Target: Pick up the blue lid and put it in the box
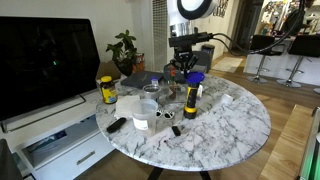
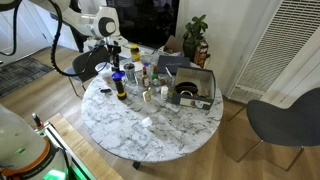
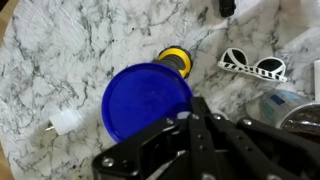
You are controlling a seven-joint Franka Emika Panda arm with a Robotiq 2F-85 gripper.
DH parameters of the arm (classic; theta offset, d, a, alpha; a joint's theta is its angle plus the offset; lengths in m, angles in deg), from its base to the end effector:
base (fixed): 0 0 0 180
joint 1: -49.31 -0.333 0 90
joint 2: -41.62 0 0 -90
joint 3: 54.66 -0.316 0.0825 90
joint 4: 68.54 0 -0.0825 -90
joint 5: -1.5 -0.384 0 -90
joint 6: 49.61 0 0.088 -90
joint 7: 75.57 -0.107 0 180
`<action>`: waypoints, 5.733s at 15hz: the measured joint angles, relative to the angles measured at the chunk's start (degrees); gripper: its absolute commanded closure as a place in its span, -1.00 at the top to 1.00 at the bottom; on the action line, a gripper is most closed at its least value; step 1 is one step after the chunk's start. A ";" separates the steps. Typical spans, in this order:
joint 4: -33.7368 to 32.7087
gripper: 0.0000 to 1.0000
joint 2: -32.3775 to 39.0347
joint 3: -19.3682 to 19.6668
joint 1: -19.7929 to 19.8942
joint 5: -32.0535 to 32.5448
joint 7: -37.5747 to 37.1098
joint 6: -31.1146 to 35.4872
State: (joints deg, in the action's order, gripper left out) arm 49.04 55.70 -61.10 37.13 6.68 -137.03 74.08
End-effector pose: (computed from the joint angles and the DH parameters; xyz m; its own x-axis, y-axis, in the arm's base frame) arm 0.5427 0.1777 0.3085 0.7671 -0.6408 -0.0302 -0.6316 -0.7626 0.1400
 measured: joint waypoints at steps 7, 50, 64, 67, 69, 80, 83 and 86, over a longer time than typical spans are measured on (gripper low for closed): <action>1.94 -1.00 -5.71 2.82 1.13 12.16 3.28 -3.40; -47.80 -1.00 32.95 8.94 20.15 -13.59 57.39 -3.30; -58.13 -1.00 43.85 9.01 25.31 -20.15 45.80 -6.90; -59.31 -1.00 44.64 9.01 26.13 -21.09 44.46 -6.90; -59.97 -1.00 45.02 9.01 26.42 -21.56 43.69 -7.36; -62.61 0.26 46.11 9.11 26.55 -21.80 41.32 -11.92; -62.28 0.70 43.89 9.32 26.23 -21.30 42.79 -9.57; -59.93 1.00 39.76 9.34 25.97 -19.67 48.24 -8.49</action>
State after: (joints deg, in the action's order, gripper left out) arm -10.89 95.46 -51.75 63.10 -12.99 -88.79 65.58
